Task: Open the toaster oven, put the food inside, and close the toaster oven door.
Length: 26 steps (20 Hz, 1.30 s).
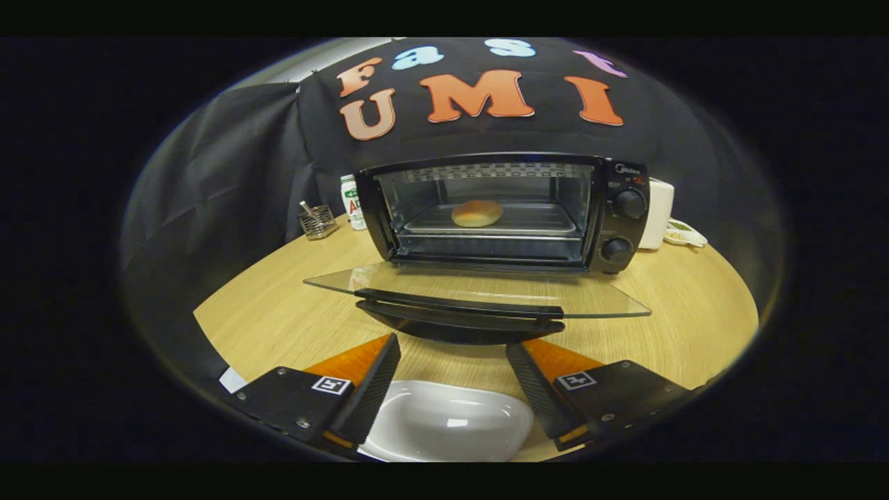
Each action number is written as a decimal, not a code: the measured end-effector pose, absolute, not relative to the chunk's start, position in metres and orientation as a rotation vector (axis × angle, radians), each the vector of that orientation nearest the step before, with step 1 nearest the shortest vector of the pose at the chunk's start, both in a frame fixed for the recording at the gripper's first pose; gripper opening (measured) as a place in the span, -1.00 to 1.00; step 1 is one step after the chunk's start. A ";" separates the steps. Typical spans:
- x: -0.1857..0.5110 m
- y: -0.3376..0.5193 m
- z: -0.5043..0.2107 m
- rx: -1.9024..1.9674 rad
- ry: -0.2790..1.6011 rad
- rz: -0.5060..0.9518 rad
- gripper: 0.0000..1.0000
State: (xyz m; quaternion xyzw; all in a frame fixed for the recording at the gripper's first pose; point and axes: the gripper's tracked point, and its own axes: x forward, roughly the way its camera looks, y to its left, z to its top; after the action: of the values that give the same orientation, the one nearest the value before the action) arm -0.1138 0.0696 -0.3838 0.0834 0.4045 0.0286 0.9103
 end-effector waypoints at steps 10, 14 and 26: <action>-0.066 0.039 -0.365 0.263 0.719 -0.115 0.83; -0.044 0.034 -0.357 0.275 0.683 -0.158 0.83; 0.016 0.018 -0.316 0.262 0.544 -0.193 0.83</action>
State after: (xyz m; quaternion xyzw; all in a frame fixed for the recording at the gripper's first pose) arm 0.0160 0.0177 -0.3165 0.1289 0.2673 -0.0949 0.9502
